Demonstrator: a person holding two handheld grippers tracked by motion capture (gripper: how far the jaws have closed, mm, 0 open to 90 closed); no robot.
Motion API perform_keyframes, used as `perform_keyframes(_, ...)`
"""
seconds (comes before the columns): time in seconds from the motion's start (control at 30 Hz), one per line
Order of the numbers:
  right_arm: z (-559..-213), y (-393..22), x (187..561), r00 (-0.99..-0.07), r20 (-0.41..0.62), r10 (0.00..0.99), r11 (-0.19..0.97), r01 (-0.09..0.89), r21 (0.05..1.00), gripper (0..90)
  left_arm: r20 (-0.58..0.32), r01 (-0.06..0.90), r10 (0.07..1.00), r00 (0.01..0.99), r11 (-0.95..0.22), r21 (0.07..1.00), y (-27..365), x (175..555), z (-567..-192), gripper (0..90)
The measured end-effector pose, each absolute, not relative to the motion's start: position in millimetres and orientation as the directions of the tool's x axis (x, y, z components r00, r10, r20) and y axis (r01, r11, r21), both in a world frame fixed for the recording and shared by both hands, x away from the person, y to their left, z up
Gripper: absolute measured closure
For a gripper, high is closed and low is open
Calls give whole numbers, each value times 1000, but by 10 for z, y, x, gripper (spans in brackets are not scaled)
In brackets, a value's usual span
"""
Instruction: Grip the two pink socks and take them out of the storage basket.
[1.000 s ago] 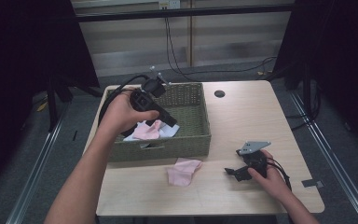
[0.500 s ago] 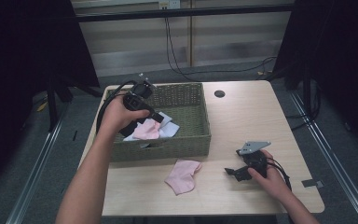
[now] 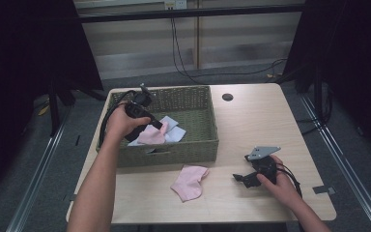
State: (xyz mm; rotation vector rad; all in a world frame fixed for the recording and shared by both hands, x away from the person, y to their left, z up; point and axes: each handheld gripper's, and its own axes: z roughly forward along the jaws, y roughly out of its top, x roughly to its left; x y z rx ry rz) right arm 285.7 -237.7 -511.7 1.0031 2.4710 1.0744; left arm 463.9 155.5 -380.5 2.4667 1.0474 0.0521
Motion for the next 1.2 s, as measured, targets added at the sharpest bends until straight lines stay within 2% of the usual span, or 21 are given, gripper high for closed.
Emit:
perform_keyframes(0.5, -5117, -2377, 2856, -725, 31, 688, 485, 492, 723, 106, -143, 688, 703, 697, -598, 410, 1444, 4834, -4181, 399)
perform_keyframes(0.73, -5117, -2377, 2856, -725, 31, 688, 486, 492, 723, 106, -134, 695, 703, 698, -621, 363, 1367, 4897, -4373, 422)
perform_keyframes(0.9, -5118, -2378, 2857, -726, 30, 687, 487, 490, 723, 106, -122, 709, 719, 684, -616, 343, 1368, 4909, -4416, 525)
perform_keyframes(1.1, -5118, -2377, 2857, -726, 30, 687, 486, 490, 723, 106, -116, 752, 763, 637, -580, 315, 1409, 4901, -4398, 784)
perform_keyframes(1.2, -5118, -2378, 2858, -727, 28, 686, 488, 489, 723, 106, -125, 758, 764, 633, -580, 298, 1425, 4897, -4335, 835)
